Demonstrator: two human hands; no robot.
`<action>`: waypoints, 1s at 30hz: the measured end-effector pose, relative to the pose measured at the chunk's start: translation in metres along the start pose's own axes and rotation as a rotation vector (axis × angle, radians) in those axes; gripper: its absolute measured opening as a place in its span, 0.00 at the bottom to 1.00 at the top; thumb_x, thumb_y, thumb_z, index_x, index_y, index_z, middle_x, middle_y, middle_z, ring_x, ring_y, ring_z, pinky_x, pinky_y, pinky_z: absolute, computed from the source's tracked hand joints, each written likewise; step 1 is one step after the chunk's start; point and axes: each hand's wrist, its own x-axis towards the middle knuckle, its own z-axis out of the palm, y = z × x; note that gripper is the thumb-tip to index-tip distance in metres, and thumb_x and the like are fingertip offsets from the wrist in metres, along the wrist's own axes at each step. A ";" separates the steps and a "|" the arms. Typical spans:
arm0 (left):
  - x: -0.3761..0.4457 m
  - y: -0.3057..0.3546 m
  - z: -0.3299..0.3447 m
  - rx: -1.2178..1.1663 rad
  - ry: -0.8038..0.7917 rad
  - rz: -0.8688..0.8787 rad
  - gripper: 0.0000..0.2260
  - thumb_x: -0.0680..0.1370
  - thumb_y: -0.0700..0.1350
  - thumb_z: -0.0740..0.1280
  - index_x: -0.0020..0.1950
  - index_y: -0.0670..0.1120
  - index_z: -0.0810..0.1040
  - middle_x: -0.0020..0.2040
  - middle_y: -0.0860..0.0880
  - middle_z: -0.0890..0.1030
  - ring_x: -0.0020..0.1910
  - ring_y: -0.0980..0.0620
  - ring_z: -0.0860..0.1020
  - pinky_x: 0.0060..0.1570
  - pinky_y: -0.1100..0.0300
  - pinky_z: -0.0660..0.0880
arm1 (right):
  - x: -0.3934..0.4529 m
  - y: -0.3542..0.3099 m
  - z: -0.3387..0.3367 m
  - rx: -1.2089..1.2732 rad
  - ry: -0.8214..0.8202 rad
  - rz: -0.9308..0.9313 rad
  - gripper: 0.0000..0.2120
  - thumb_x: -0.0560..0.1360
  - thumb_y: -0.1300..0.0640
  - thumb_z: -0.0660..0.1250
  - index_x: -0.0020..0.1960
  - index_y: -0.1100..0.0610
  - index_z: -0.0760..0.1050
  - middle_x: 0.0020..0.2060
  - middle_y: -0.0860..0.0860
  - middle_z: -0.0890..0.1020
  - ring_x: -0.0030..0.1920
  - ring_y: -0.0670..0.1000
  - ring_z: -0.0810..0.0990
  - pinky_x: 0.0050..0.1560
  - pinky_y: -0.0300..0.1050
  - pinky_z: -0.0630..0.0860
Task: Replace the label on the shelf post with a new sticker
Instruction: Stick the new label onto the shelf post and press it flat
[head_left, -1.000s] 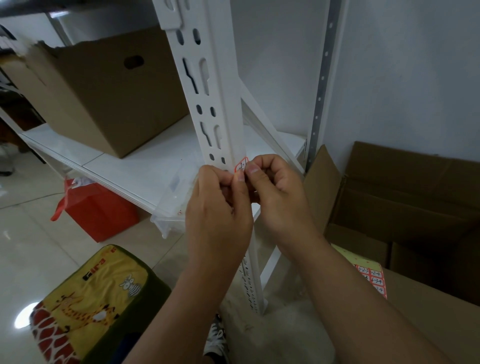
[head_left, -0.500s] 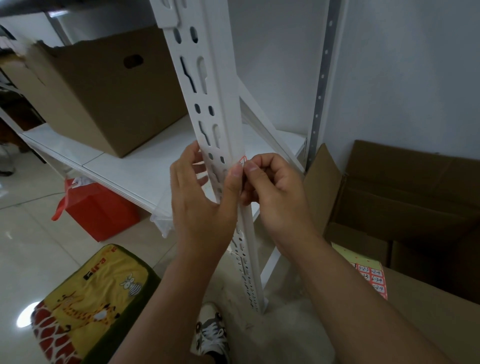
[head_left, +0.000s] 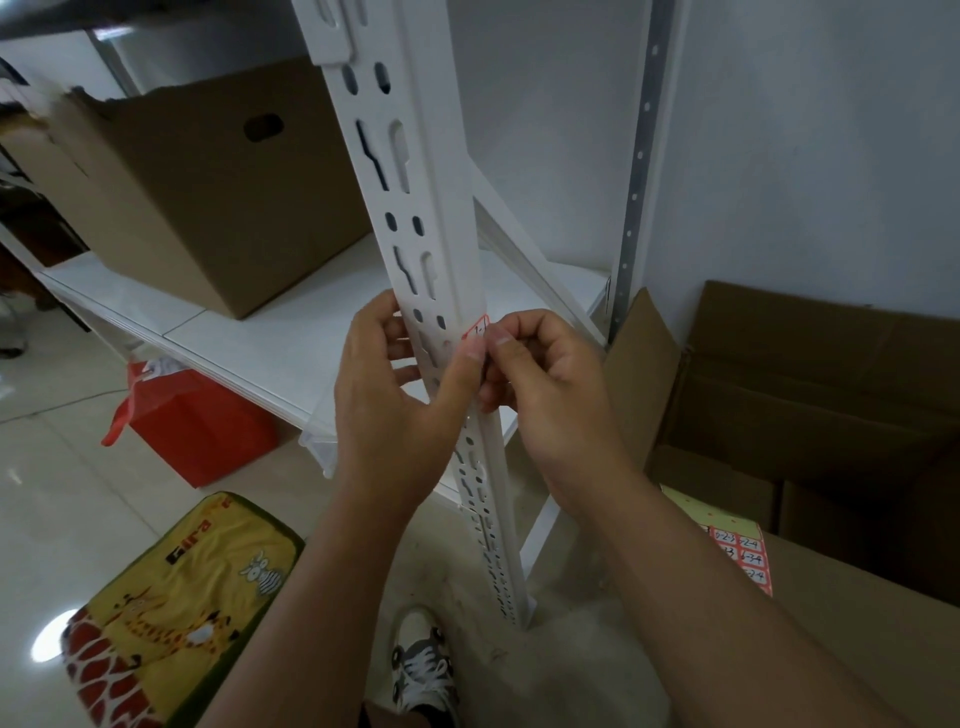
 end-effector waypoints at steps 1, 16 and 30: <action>-0.001 0.002 0.001 0.040 0.007 0.018 0.27 0.72 0.61 0.66 0.63 0.45 0.70 0.53 0.52 0.75 0.47 0.58 0.77 0.43 0.71 0.76 | 0.000 0.000 0.000 0.004 0.006 0.002 0.06 0.79 0.60 0.61 0.46 0.58 0.76 0.32 0.51 0.79 0.34 0.48 0.77 0.40 0.45 0.80; 0.005 0.006 0.001 0.231 0.033 0.072 0.28 0.73 0.63 0.64 0.61 0.42 0.72 0.50 0.49 0.78 0.46 0.53 0.78 0.39 0.71 0.74 | 0.004 0.006 -0.002 0.228 0.047 0.081 0.03 0.80 0.60 0.60 0.49 0.57 0.72 0.26 0.48 0.75 0.30 0.47 0.75 0.38 0.48 0.77; 0.006 0.011 0.004 0.280 0.032 0.033 0.26 0.73 0.63 0.63 0.60 0.44 0.71 0.49 0.52 0.75 0.43 0.56 0.75 0.38 0.72 0.69 | 0.002 0.007 -0.001 0.220 0.042 0.064 0.03 0.79 0.61 0.60 0.50 0.59 0.72 0.27 0.48 0.76 0.30 0.47 0.76 0.37 0.47 0.77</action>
